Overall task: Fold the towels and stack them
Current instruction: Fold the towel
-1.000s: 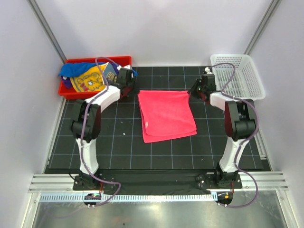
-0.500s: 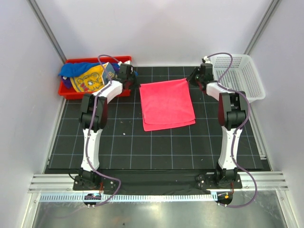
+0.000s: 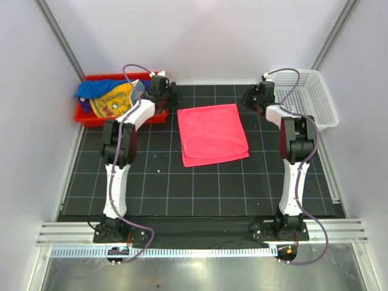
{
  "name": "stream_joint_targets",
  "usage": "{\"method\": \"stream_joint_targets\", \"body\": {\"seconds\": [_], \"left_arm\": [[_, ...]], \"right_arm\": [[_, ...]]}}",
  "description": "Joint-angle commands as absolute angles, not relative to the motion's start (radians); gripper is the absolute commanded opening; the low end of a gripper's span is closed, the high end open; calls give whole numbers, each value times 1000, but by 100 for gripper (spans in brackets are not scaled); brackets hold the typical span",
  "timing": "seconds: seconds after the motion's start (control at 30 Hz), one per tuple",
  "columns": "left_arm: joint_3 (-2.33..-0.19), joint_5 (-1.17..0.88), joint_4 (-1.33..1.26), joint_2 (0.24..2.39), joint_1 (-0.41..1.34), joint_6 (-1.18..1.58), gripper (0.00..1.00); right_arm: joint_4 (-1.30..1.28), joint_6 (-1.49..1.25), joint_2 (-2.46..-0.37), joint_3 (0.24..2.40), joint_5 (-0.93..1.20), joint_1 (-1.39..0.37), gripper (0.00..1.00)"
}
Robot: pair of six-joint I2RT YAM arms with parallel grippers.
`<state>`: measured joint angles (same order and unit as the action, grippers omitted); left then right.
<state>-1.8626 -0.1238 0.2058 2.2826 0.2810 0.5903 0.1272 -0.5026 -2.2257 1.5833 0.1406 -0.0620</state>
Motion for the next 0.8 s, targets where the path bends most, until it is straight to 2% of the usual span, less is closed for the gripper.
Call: {"method": "stream_joint_targets", "body": {"seconds": [0.0,0.2,0.47,0.77], "left_arm": [[-1879,-120,206,2243,273,568,59],[-1749,-89,216,2103,319,592,57],[-1406,138,327,1817,478,704,50],[-1241,216,434,1720,603,922,45]], "right_arm": [[88,-492,-2142,1612,117,-60,46],[-57,-532,-2001,1484,80,-66,43],[-239,-523,-1692,1201,5,-103,43],[-334,-508,-1510,1026,5,-104,43]]}}
